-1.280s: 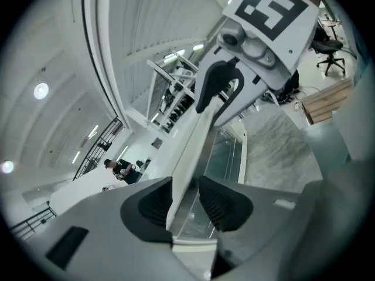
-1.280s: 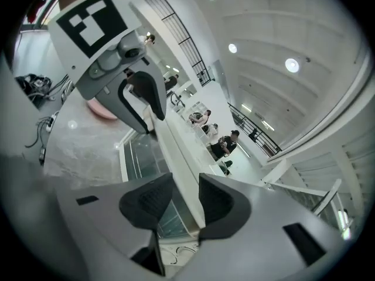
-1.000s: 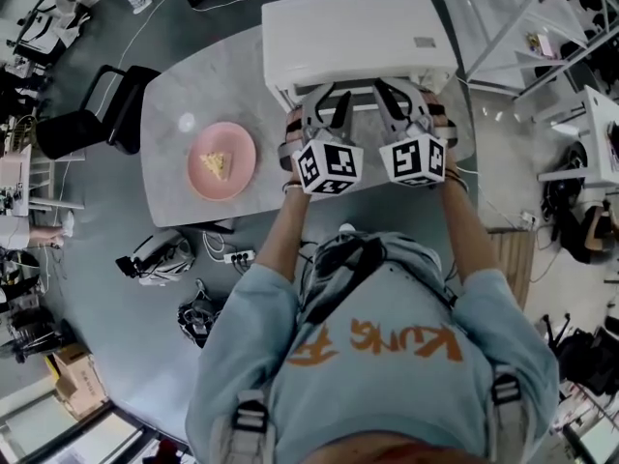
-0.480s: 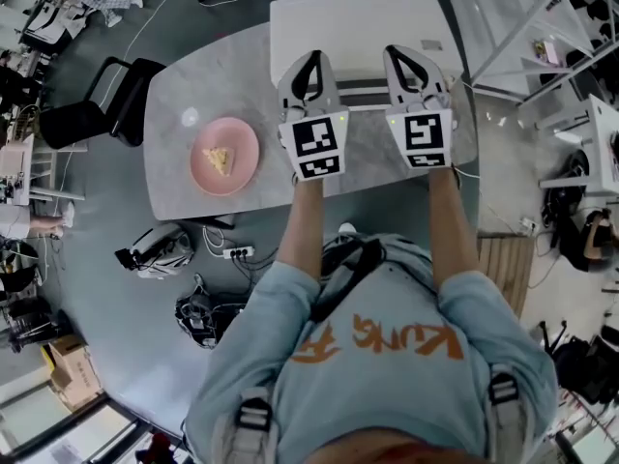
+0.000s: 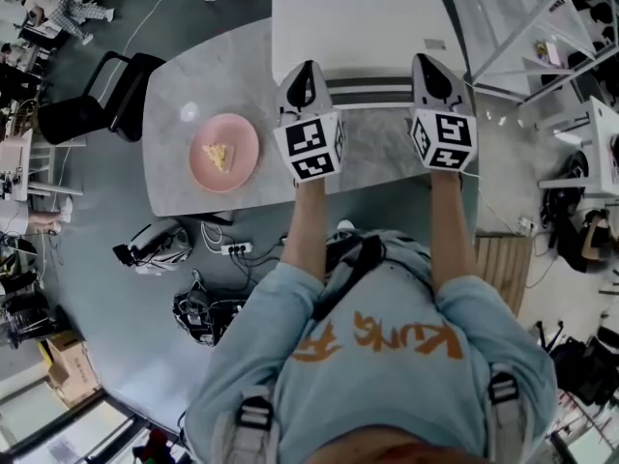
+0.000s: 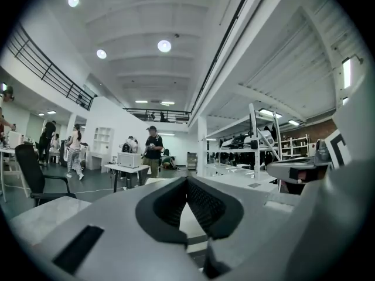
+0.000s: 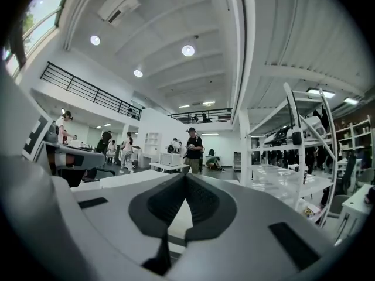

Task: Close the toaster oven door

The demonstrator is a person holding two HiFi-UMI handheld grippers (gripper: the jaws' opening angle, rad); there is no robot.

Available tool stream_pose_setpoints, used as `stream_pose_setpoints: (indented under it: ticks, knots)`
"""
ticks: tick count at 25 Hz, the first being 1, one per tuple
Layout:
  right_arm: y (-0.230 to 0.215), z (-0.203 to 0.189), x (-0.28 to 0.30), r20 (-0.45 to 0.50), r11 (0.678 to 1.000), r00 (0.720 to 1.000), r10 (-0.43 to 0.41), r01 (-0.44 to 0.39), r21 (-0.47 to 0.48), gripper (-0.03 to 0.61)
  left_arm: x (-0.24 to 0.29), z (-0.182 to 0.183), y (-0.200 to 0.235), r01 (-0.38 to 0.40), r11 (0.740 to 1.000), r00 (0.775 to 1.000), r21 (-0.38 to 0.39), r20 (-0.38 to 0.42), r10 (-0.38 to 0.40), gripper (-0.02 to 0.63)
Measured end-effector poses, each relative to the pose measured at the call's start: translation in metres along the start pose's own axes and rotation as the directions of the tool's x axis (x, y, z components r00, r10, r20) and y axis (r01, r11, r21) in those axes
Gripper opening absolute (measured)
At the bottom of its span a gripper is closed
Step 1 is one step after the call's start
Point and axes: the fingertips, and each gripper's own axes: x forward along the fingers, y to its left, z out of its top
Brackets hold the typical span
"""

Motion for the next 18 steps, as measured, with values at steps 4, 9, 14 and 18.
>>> stream_pose_setpoints:
  ticks: [4,9,14,18]
  knots:
    - [-0.0008,-0.0083,-0.0049,-0.020,1.000,1.000,0.015,-0.015,0.018,-0.003,-0.0013,-0.0065,0.0001,0.005,1.000,1.000,-0.013,-0.012,-0.005,0.002]
    - [-0.0038,-0.0104,-0.0064,-0.024,1.000,1.000,0.018,-0.017,0.012,-0.003,0.0005,-0.0111,-0.0075,0.015,1.000,1.000,0.013,-0.017,-0.014,0.002]
    - [-0.0082,-0.0118,-0.0090,-0.029,1.000,0.999,0.014,-0.014,0.008,-0.003,-0.0003,-0.0106,-0.0071,0.004,1.000,1.000,0.007,-0.018,-0.004,0.002]
    - [-0.0080,-0.0117,-0.0108,-0.035,1.000,0.999,0.018,-0.017,0.006,-0.003,-0.0006,-0.0092,-0.0086,0.005,1.000,1.000,0.007,-0.013,-0.005,0.002]
